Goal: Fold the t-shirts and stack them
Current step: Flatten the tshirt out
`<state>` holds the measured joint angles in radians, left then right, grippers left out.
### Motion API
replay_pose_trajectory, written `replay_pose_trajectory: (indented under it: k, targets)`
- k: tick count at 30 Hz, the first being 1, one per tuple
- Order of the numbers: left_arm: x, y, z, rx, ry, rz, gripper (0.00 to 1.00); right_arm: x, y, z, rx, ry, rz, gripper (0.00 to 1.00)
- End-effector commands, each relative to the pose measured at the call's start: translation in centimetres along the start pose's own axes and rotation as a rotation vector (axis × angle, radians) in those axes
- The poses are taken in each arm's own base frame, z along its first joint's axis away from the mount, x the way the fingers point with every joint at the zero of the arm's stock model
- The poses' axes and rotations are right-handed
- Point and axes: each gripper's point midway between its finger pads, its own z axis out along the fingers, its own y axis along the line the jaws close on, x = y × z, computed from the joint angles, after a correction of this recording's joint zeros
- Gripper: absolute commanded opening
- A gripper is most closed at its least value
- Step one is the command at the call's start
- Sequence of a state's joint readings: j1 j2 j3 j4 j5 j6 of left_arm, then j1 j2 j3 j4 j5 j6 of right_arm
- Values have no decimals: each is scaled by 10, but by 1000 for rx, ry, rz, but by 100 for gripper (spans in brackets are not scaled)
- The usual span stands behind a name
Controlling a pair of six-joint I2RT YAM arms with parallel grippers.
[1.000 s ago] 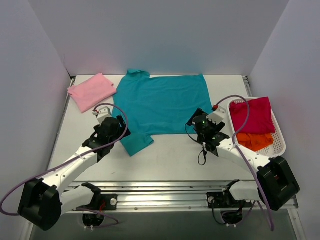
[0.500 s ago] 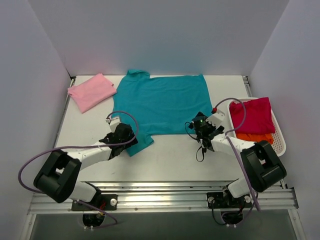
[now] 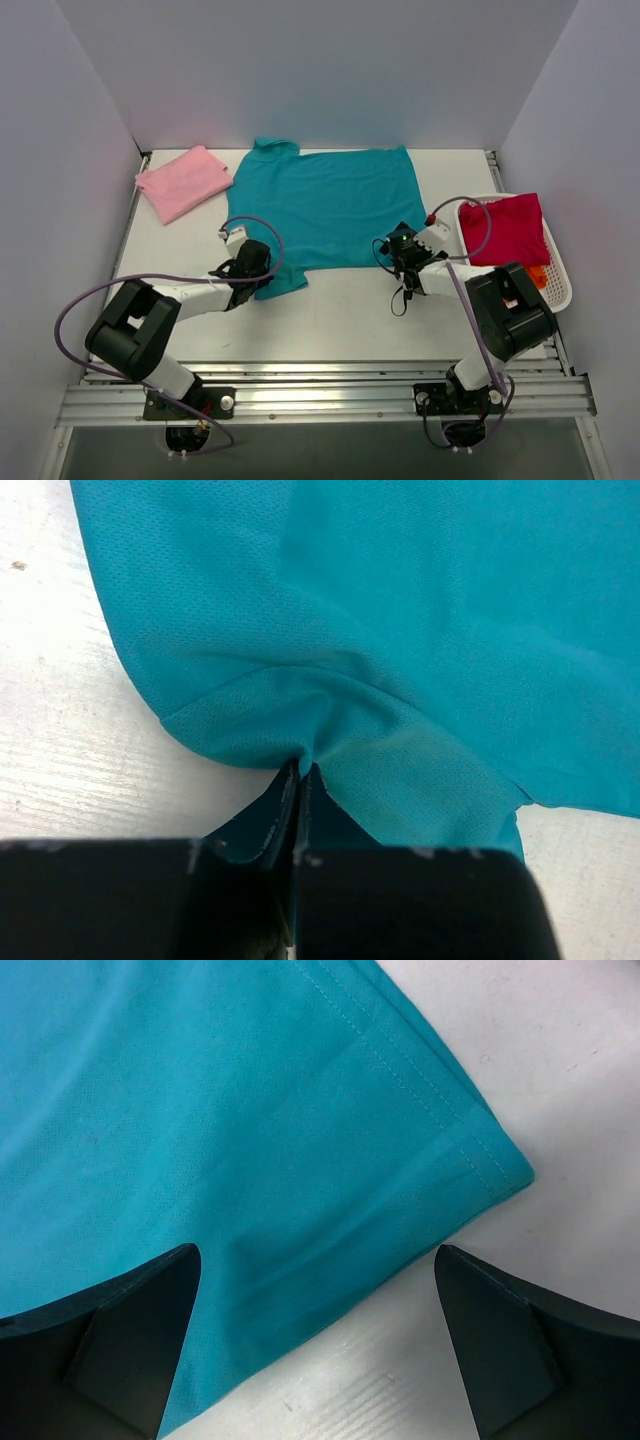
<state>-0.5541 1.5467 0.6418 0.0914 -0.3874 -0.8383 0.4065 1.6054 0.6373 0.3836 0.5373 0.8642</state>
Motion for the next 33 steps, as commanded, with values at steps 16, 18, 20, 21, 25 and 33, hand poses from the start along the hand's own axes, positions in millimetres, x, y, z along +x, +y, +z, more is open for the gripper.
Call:
replay_pose_trajectory:
  k: [16, 18, 20, 21, 25, 33]
  targets:
    - [-36, 5, -22, -42, -115, -30, 2, 3, -36, -9, 18, 8, 86, 68]
    - [-36, 8, -23, -48, -117, -33, 2, 8, -36, -5, 28, 25, 73, 62]
    - [-36, 12, -24, -53, -121, -36, 2, 6, -34, -3, 23, 21, 78, 57]
    - [-37, 14, -24, -58, -124, -37, 2, 5, -34, -2, 22, 17, 82, 57]
    - [-38, 18, -24, -67, -129, -41, 2, 8, -34, 2, 24, 28, 77, 35]
    - [-36, 25, -20, -88, -126, -52, 2, 9, -33, 3, 21, 26, 69, 0]
